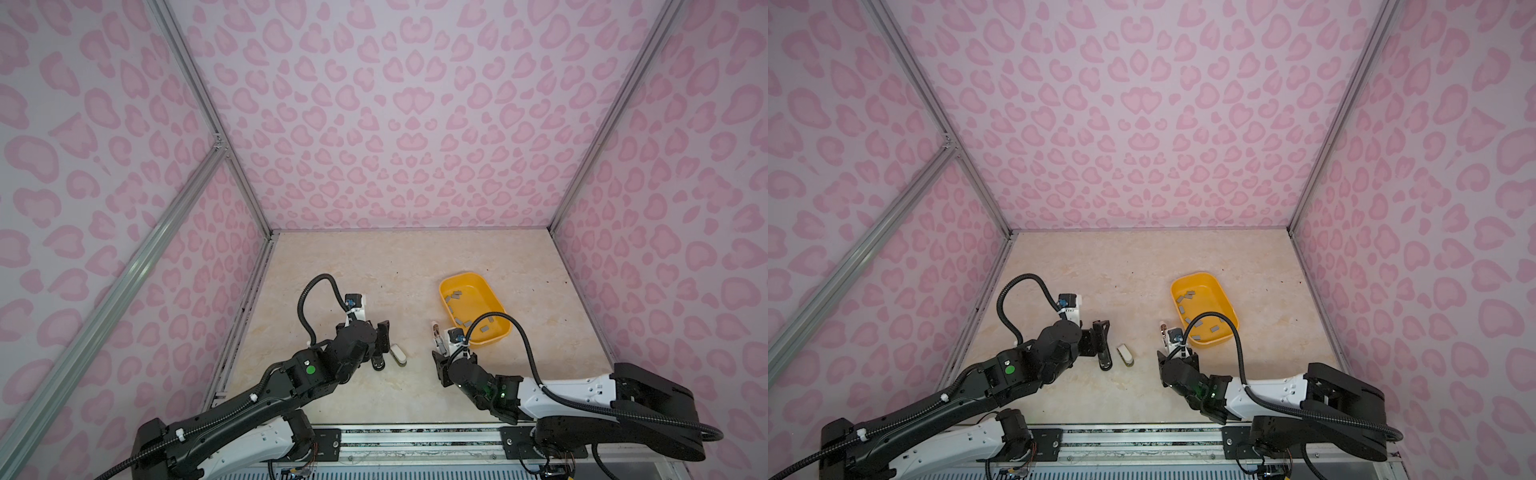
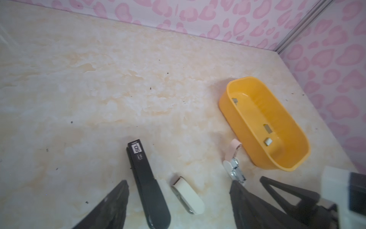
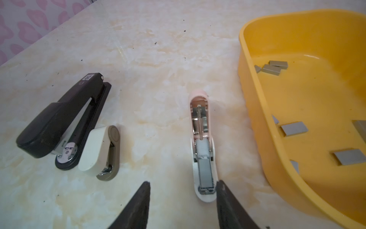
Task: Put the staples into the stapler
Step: 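Move the right gripper over the open pink stapler while the left gripper repositions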
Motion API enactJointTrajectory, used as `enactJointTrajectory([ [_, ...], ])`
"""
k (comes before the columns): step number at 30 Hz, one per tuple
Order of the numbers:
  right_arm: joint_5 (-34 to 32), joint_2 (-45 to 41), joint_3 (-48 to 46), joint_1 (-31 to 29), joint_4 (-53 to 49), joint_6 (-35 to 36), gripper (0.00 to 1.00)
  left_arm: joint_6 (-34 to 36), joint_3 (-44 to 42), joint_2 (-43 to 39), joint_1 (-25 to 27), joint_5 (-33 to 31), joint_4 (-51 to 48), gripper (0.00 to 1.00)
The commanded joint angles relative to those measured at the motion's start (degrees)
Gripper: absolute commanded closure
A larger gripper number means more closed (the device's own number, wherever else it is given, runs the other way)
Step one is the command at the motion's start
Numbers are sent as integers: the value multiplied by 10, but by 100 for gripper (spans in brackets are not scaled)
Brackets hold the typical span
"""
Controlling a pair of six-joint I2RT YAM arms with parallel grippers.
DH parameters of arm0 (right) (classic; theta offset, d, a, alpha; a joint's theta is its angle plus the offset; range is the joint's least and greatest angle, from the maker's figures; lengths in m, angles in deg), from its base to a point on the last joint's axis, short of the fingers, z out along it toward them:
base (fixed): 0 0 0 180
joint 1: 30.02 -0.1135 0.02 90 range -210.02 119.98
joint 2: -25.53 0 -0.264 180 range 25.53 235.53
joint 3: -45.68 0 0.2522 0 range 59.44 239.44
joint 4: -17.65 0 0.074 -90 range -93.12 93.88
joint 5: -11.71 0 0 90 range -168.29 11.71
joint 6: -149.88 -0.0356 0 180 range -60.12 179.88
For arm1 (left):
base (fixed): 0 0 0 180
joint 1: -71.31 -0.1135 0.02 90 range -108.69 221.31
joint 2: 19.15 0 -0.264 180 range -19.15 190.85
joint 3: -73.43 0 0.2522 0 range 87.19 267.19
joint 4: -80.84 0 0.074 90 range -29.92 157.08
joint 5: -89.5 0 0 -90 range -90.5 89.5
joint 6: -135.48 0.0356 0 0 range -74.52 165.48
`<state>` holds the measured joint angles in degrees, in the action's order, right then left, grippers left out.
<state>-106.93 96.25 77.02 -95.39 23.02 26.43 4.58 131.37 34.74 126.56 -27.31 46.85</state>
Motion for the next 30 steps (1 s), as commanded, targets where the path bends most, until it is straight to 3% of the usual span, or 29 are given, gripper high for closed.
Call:
enactJointTrajectory([
  [1,22,-25,-17,11,-38,-8,47,-49,62,44,4,55,-14,19],
  [5,59,-39,-27,29,-53,-3,46,-62,117,104,10,77,-17,18],
  [11,90,11,-7,46,-38,9,46,-64,155,151,12,98,-9,18],
  [19,105,95,30,62,-11,22,48,-63,158,148,13,104,5,18],
  [30,95,126,26,65,-1,28,54,-50,156,138,13,104,10,17],
])
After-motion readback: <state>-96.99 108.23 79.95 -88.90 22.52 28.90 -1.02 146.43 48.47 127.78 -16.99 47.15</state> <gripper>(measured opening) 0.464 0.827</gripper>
